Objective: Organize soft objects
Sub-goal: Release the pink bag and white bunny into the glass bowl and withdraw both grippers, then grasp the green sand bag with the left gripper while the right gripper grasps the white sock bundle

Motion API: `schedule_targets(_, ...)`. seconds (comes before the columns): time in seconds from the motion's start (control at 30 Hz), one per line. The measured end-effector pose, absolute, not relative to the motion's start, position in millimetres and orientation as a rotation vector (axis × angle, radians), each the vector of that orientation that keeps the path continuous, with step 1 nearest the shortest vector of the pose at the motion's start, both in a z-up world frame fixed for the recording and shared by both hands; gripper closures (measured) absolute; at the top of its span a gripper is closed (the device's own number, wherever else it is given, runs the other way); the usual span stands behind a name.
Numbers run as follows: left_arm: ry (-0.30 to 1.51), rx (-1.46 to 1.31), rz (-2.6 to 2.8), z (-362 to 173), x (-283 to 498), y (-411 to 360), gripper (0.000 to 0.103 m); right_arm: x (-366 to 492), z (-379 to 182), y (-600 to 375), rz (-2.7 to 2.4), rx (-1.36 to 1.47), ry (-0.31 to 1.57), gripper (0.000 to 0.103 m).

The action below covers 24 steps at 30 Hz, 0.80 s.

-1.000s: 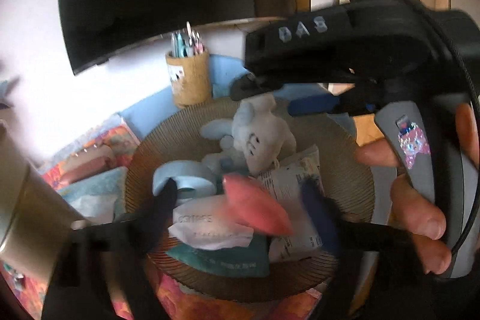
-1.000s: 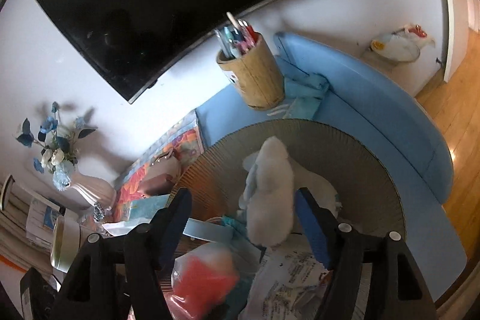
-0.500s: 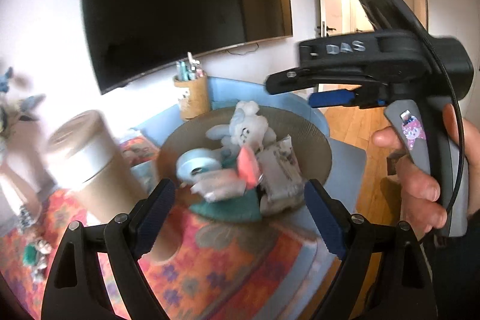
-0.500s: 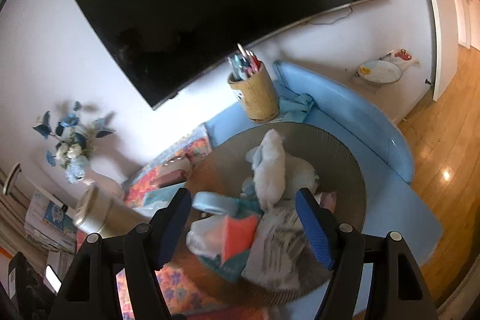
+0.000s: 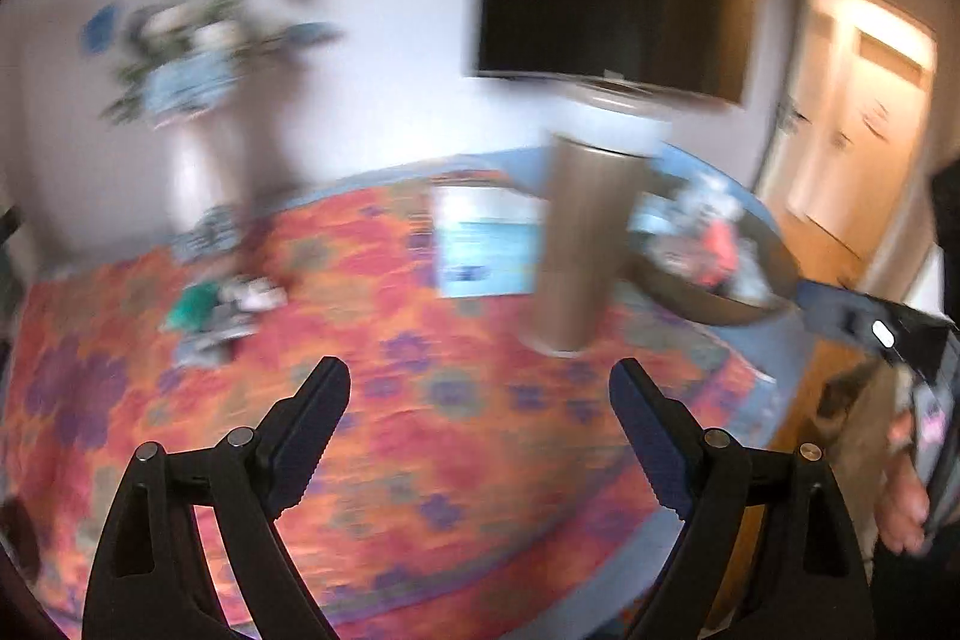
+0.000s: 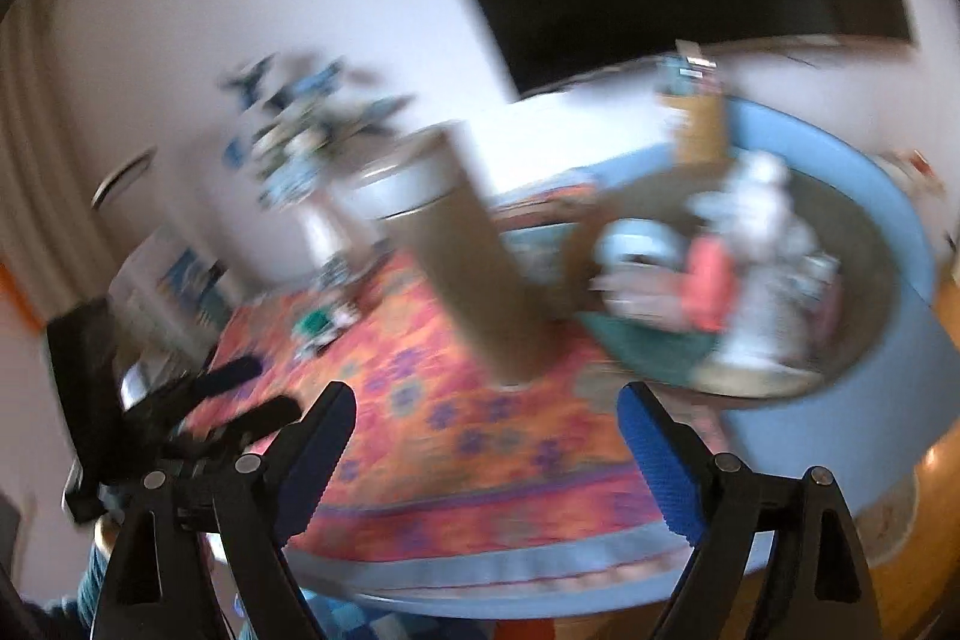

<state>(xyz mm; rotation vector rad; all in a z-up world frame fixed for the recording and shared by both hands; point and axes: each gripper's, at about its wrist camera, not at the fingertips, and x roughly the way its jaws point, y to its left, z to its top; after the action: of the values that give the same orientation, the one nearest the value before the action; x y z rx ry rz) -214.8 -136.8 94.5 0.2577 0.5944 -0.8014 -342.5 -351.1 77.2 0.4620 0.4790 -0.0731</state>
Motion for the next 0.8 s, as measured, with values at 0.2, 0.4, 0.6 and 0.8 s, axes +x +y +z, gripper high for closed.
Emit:
schedule_targets(0.2, 0.604, 0.186, -0.625, 96, -162, -70, 0.015, -284, 89, -270, 0.017, 0.265, 0.558, 0.015)
schedule_targets(0.4, 0.676, 0.165, -0.445, 74, -101, -16, 0.015, -213, 72, -210, 0.086, 0.165, 0.652, 0.015)
schedule_targets(0.6, 0.748, 0.177, -0.346, 32, -60, 11, 0.015, -138, 42, -192, 0.102, 0.205, 0.734, 0.015)
schedule_targets(0.8, 0.788, 0.125, -0.344, 18, -53, 19, 0.015, -98, 13, -205, 0.036, 0.296, 0.735, 0.015)
